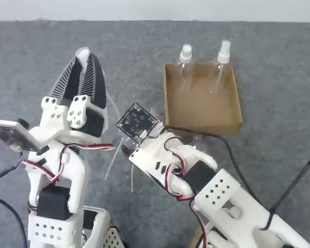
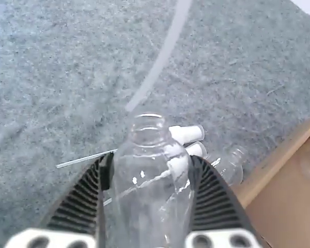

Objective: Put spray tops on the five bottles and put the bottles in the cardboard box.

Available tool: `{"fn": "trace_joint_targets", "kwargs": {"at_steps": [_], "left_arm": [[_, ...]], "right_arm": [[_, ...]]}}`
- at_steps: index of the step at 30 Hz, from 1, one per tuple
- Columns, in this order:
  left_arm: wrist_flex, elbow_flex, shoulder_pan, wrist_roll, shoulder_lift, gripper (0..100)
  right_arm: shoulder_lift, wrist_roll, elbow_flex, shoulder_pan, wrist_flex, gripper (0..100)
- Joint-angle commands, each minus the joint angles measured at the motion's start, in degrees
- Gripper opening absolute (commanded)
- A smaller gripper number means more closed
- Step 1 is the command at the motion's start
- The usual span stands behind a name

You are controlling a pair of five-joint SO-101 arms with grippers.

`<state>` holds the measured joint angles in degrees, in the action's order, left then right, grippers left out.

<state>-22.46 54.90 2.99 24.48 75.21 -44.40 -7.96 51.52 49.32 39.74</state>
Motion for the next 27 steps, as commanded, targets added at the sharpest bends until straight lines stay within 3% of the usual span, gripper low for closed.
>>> {"fn": "trace_joint_targets", "kwargs": {"at_steps": [1, 27], "left_arm": [[4.0, -0.7, -2.5, 0.6, -5.1, 1], [-6.3, 2.8, 0.6, 2.8, -2.6, 1]], "right_arm": [[-2.7, 0.8, -0.4, 0.4, -1.2, 2.0], [-8.7, 0.6, 3.6, -0.2, -4.1, 1.4]]}}
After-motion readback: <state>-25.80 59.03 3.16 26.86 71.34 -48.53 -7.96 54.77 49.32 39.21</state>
